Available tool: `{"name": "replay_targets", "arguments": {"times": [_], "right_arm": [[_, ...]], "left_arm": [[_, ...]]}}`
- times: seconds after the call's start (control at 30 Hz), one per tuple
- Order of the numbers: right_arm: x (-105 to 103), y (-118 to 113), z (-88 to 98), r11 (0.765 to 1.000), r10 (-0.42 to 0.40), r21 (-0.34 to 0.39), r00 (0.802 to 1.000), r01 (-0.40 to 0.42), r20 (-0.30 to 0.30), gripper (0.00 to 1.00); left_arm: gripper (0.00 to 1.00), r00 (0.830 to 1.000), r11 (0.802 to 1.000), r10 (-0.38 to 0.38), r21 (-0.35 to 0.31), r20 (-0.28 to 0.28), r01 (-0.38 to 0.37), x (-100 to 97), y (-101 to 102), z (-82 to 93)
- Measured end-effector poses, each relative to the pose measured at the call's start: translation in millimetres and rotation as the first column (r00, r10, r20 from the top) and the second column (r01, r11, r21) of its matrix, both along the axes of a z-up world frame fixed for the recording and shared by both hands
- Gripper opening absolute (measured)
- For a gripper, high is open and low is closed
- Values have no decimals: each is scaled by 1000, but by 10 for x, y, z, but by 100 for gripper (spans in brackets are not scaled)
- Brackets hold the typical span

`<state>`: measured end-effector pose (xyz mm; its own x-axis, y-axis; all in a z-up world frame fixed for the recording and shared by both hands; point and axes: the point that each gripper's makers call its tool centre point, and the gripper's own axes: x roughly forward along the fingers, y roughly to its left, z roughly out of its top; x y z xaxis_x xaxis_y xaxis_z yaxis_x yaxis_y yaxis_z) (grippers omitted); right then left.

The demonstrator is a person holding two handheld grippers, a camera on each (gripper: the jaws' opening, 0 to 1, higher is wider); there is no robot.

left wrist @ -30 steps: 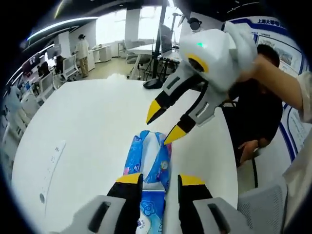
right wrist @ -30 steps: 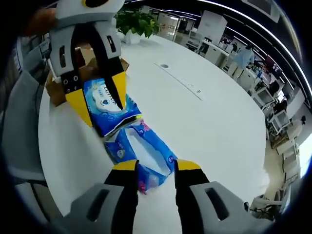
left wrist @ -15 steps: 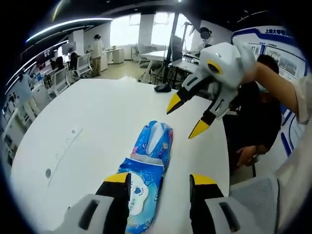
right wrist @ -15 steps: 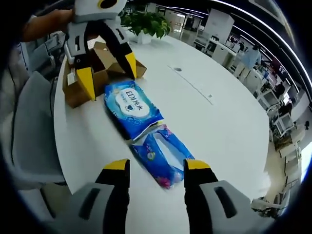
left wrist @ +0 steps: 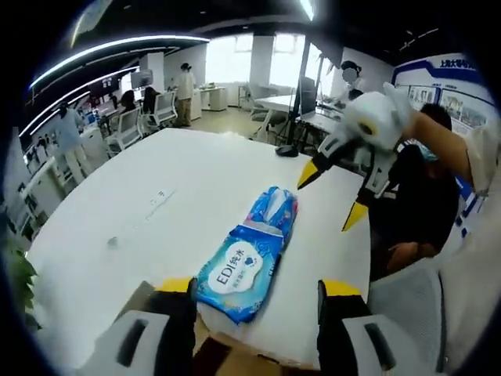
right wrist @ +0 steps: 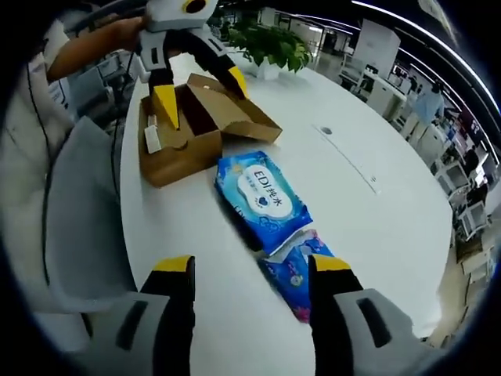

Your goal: Operate the shoe box by opening the lid, removing the specified soft item, and placing it in the target area until the item is outside and the box remains undamaged.

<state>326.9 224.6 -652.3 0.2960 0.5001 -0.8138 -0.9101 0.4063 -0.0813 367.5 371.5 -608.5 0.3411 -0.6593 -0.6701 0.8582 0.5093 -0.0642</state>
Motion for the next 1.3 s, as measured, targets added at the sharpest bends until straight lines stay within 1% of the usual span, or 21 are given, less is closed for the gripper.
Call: {"name": "replay_targets", "arguments": {"times": [0.07, 0.1, 0.17, 0.2, 0.23, 0.37, 0.4, 0.43, 0.57, 0.7, 0.77, 0.8, 0.83, 0.93, 0.97, 1.0, 1.1, 1.13, 1.17, 1.2, 1.3], "right_arm": [[-21, 71, 8, 1000, 17, 7, 1000, -17, 2, 53], [-38, 139, 17, 999, 28, 16, 1000, -28, 1, 52], [-75, 251, 32, 998, 54, 23, 999, -54, -1, 52], [-90, 308, 39, 997, 69, 24, 998, -69, 0, 52], [-102, 350, 45, 997, 76, 25, 997, -76, -2, 53], [-155, 532, 75, 993, 114, 36, 993, -113, -12, 56], [-158, 548, 76, 993, 117, 37, 993, -116, -12, 57], [-169, 619, 85, 991, 130, 43, 991, -129, -14, 57], [-196, 780, 98, 986, 156, 59, 988, -154, -20, 58], [-249, 942, 81, 980, 191, 64, 981, -188, -45, 61], [-269, 1018, 88, 976, 209, 70, 977, -206, -46, 63], [-293, 1094, 91, 973, 221, 80, 974, -217, -54, 64], [-298, 1114, 93, 972, 224, 83, 973, -220, -56, 64], [-336, 1243, 91, 963, 258, 92, 964, -251, -62, 65], [-334, 1291, 85, 962, 265, 90, 962, -259, -61, 64], [-331, 1308, 84, 961, 268, 90, 962, -262, -60, 64], [-315, 1450, 70, 954, 290, 91, 955, -284, -56, 64], [-313, 1464, 67, 953, 295, 90, 954, -289, -56, 63], [-308, 1520, 59, 950, 306, 87, 951, -301, -53, 63], [-306, 1548, 57, 948, 311, 87, 949, -306, -52, 63], [-290, 1658, 61, 944, 323, 94, 945, -317, -52, 63]], "left_arm": [[63, 1000, 1000, 14, -8, 2, -14, -32, 82, 9], [64, 998, 998, 55, -22, 4, -55, -54, 197, 18], [64, 996, 996, 88, -35, 14, -88, -75, 307, 29], [64, 995, 994, 101, -36, 11, -101, -91, 359, 26], [64, 991, 991, 129, -39, 13, -129, -94, 448, 26], [65, 982, 980, 189, -58, 11, -188, -156, 669, 23], [65, 981, 980, 192, -59, 10, -192, -164, 691, 21], [65, 978, 977, 207, -57, 8, -206, -202, 778, 11], [66, 972, 971, 234, -50, 4, -233, -274, 987, -27], [68, 963, 962, 268, -46, 1, -268, -374, 1215, -49], [68, 955, 954, 295, -58, 7, -294, -404, 1337, -40], [68, 953, 951, 303, -66, 8, -302, -421, 1378, -32], [68, 950, 948, 311, -73, 8, -310, -440, 1421, -26], [71, 942, 940, 335, -82, 26, -332, -490, 1578, -15], [72, 938, 936, 346, -83, 36, -342, -514, 1650, -12], [73, 937, 935, 348, -83, 39, -344, -524, 1673, -12], [75, 926, 926, 373, -90, 60, -367, -603, 1867, -13], [75, 925, 925, 376, -92, 62, -370, -614, 1887, -12], [76, 918, 919, 389, -98, 70, -382, -648, 1971, -13], [77, 917, 918, 392, -99, 72, -384, -656, 1988, -13], [81, 909, 912, 406, -99, 90, -398, -732, 2130, -29]]}}
